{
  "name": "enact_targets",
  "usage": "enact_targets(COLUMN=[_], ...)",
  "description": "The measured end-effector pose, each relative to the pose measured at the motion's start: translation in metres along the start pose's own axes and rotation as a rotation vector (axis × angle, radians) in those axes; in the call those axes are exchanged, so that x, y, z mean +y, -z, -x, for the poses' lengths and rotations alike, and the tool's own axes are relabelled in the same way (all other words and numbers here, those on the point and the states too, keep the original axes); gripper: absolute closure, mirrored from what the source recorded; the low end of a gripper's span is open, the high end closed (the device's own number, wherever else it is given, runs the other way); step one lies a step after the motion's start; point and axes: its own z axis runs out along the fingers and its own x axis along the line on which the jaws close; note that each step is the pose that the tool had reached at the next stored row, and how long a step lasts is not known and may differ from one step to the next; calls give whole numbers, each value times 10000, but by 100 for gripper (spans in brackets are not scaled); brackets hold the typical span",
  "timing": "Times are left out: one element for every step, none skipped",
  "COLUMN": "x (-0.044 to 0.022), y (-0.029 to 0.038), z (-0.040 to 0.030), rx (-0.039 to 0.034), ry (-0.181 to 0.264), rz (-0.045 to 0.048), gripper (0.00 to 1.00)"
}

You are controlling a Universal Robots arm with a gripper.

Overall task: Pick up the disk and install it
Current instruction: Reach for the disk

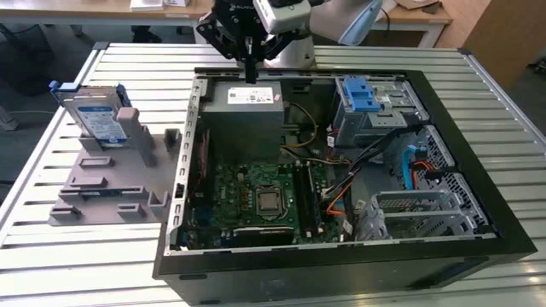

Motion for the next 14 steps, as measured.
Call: enact_targets(x=[0, 0, 0, 0, 0, 0, 0, -1, -1, -2, -2, -2, -2, -3], y=[0, 0, 0, 0, 0, 0, 0, 0, 0, 0, 0, 0, 0, 0], z=[0, 0, -1, -2, -4, -7, -9, -12, -15, -20, -26, -29, -33, -37], rx=[0, 0, 0, 0, 0, 0, 0, 0, 0, -1, -1, -1, 0, 0], ry=[0, 0, 0, -1, 0, -1, -1, -1, 0, 0, -1, 0, 0, 0], rz=[0, 0, 0, 0, -1, 0, 0, 0, 0, 1, 1, 1, 1, 0], gripper=[89, 89, 89, 89, 89, 89, 89, 89, 89, 89, 89, 89, 89, 89])
